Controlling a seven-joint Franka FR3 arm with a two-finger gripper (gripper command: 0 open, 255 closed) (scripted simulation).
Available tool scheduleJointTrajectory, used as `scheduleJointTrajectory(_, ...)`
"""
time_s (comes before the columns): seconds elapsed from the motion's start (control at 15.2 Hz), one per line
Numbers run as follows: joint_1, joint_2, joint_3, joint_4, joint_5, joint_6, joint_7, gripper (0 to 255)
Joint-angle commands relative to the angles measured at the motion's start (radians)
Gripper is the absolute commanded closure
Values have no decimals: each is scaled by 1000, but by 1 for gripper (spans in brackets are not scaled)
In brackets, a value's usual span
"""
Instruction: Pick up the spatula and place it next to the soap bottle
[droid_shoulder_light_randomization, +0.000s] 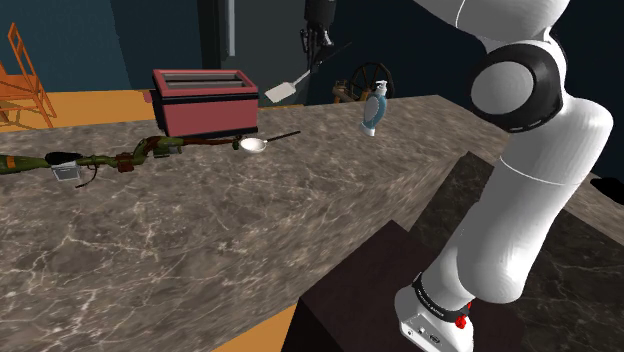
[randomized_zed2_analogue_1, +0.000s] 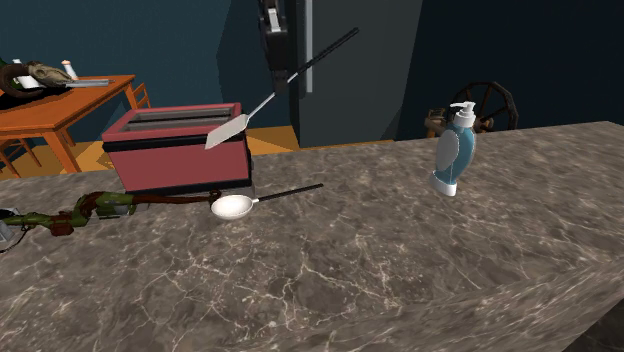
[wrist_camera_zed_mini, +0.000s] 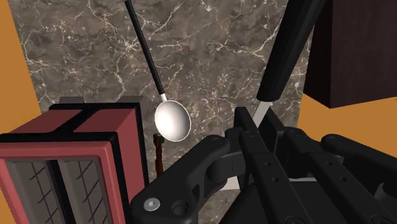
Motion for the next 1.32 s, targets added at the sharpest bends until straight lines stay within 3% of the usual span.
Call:
scheduleJointTrajectory(0.0, -18, -53, -14, -73, -9, 23, -36, 255)
scheduleJointTrajectory(0.59, -105, -210, -94, -268, -49, 78, -206, 255)
scheduleJointTrajectory(1.25, -208, -280, -212, -344, -79, 106, -426, 255)
